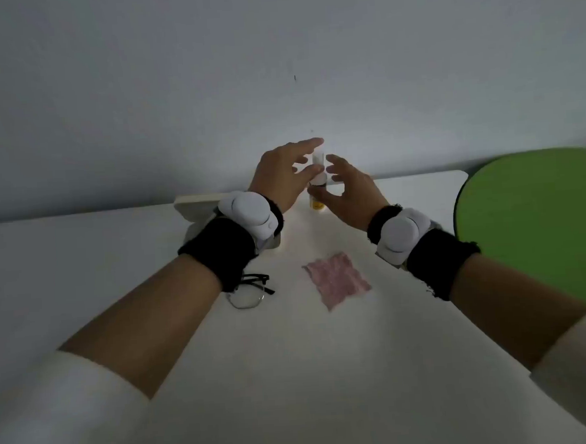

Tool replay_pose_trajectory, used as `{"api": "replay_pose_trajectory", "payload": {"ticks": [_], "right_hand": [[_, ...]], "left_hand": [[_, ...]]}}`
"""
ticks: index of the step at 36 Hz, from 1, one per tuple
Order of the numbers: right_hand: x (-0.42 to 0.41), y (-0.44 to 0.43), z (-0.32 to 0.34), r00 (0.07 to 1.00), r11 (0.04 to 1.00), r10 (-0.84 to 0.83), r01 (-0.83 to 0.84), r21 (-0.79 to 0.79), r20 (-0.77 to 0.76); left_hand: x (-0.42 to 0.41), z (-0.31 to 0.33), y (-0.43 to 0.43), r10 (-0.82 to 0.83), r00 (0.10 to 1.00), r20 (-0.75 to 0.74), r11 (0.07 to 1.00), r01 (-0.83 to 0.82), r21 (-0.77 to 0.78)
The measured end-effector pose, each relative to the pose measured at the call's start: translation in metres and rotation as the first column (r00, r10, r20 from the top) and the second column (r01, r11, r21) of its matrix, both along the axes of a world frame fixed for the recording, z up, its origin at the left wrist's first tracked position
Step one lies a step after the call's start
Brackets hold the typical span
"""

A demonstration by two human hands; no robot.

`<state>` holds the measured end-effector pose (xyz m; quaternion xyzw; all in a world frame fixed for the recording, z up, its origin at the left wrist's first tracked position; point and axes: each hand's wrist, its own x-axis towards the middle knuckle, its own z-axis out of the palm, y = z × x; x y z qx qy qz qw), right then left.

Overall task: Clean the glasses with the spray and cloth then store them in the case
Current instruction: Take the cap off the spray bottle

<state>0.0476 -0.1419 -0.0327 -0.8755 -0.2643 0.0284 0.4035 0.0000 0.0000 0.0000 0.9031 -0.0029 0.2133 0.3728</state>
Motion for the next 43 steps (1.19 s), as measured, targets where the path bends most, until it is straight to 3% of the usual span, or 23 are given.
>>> {"api": "replay_pose_trajectory", "payload": {"ticks": [13, 43], "right_hand": [[0.003, 0.009, -0.004, 0.999, 0.985, 0.019, -0.014, 0.173, -0.030], [-0.041, -0.027, 0.013, 1.000, 0.989, 0.021, -0.021, 0.143, 0.003]], "left_hand": [[0.000, -0.001, -0.004, 0.014, 0.998, 0.055, 1.000, -0.014, -0.003], [-0.046, 0.019, -0.028, 0.012, 0.995, 0.099, 1.000, -0.013, 0.014]]}}
